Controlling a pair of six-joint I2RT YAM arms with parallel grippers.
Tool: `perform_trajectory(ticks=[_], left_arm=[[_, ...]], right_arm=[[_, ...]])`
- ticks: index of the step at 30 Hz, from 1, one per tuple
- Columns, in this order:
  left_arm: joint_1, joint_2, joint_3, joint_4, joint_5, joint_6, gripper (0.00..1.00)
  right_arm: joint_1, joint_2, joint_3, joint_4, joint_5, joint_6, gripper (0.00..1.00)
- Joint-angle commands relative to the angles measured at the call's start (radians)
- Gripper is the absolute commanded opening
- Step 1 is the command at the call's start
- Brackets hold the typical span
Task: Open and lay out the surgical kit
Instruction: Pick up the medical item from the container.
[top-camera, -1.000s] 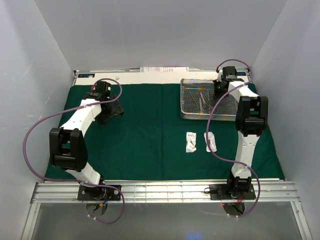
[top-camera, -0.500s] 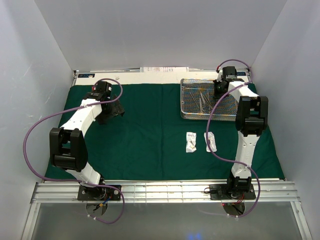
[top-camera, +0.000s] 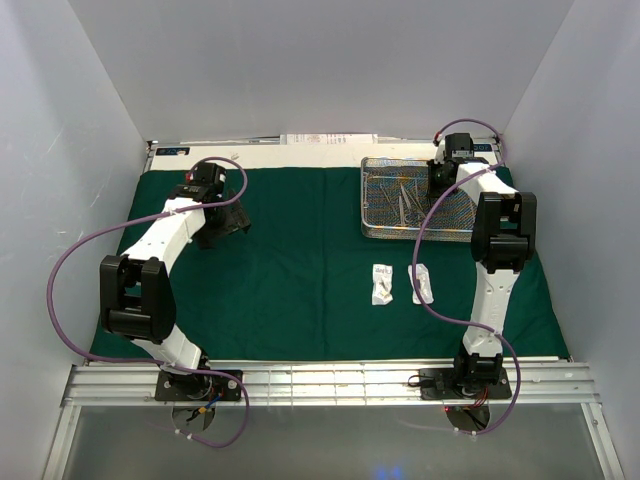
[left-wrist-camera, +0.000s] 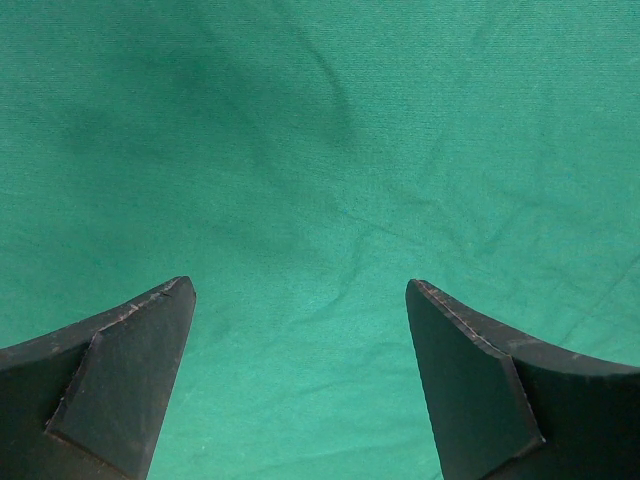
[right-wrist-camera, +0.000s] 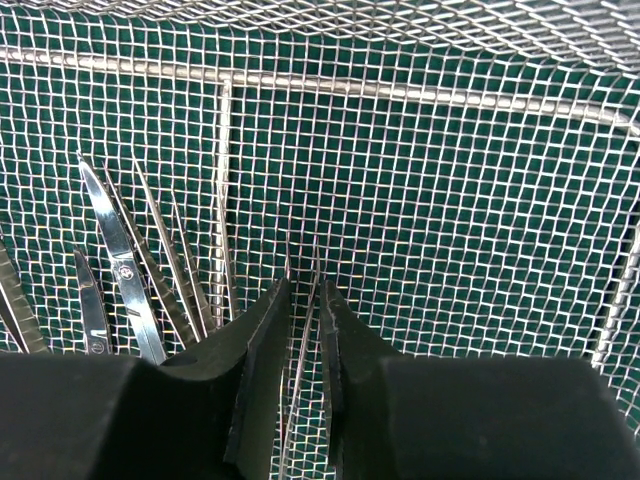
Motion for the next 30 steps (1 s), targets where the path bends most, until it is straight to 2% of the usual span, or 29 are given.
perform_trajectory(ticks=[1,9,14,20,30], left_arm=[[-0.007,-0.056,0.018,-0.007,-0.018,-0.006,0.98],[-0.009,-0.055,0.018,-0.007,-0.018,-0.009,0.98],[-0.012,-0.052,0.021,-0.005,-0.016,-0.012,0.98],[-0.014,-0.048,0.024,-0.005,-0.015,-0.015,0.98],[-0.017,-0.041,0.029,-0.005,-0.013,-0.014,0.98]], right_arm=[[-0.001,-0.052,-0.020,-0.047,0.015,0.021,0.25],[0.008,-0.114,-0.003,-0.051,0.023,0.093,0.28],[0.021,-0.161,-0.042,-0.065,0.100,0.150,0.29],[0.030,-0.191,-0.137,-0.084,0.095,0.164,0.29],[0.047,-0.191,-0.208,-0.113,0.130,0.175,0.21]])
